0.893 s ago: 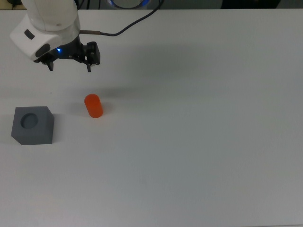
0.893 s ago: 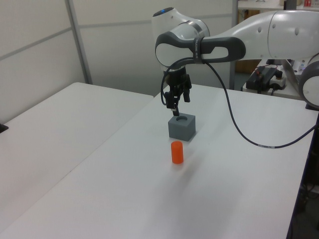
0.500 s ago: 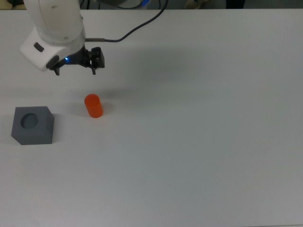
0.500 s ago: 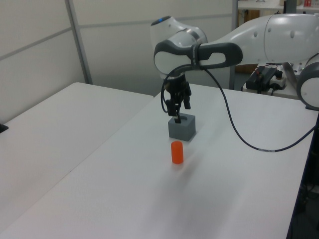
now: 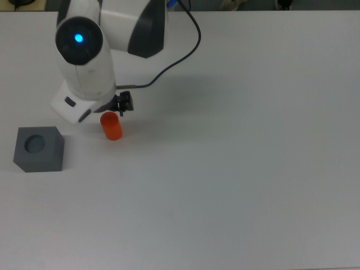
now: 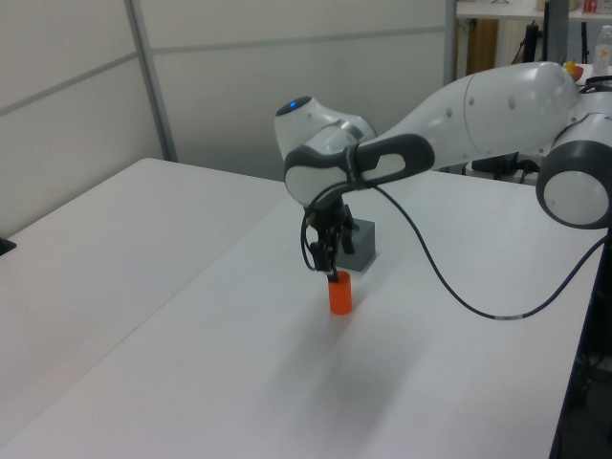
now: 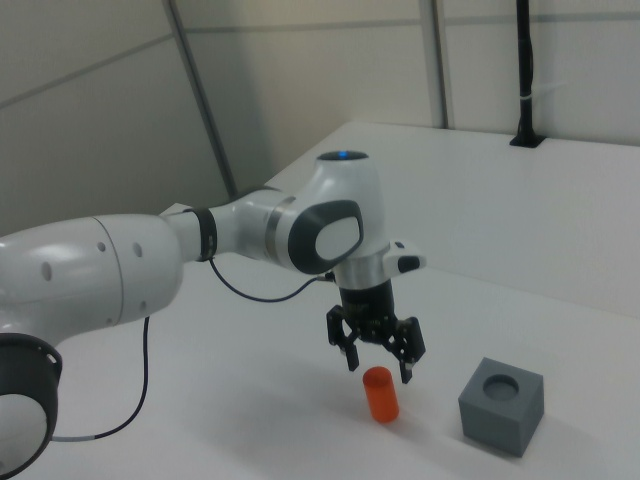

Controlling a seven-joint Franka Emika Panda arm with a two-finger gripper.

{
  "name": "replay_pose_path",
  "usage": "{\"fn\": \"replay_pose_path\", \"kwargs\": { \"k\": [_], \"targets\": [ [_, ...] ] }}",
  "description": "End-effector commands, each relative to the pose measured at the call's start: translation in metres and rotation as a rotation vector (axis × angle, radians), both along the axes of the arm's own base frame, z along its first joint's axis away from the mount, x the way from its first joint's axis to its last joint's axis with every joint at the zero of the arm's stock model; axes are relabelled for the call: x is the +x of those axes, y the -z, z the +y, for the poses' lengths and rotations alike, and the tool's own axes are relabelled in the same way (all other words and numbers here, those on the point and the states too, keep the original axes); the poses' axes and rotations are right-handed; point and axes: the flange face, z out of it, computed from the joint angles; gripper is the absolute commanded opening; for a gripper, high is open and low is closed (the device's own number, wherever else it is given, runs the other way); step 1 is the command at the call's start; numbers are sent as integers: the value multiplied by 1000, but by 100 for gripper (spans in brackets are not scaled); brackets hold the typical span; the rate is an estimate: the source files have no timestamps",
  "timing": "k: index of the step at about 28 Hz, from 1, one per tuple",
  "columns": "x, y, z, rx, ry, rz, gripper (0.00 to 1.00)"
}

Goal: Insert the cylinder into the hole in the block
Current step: 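Lower the open gripper down around the orange cylinder, then close the gripper on the orange cylinder, then lift the cylinder and carry it over the grey block's hole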

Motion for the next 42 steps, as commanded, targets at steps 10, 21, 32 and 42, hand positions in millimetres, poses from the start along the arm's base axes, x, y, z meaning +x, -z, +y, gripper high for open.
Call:
{"fn": "replay_pose_path", "kwargs": {
  "k": [10,21,32,42],
  "targets": [
    [-3,26,18,-33,-75,31,55],
    [-1,18,15,-22,-62,14,0],
    [-5,-94,-62,99,156,-202,0],
    [-14,-105,-126,26,254,-278,0]
  ]
}}
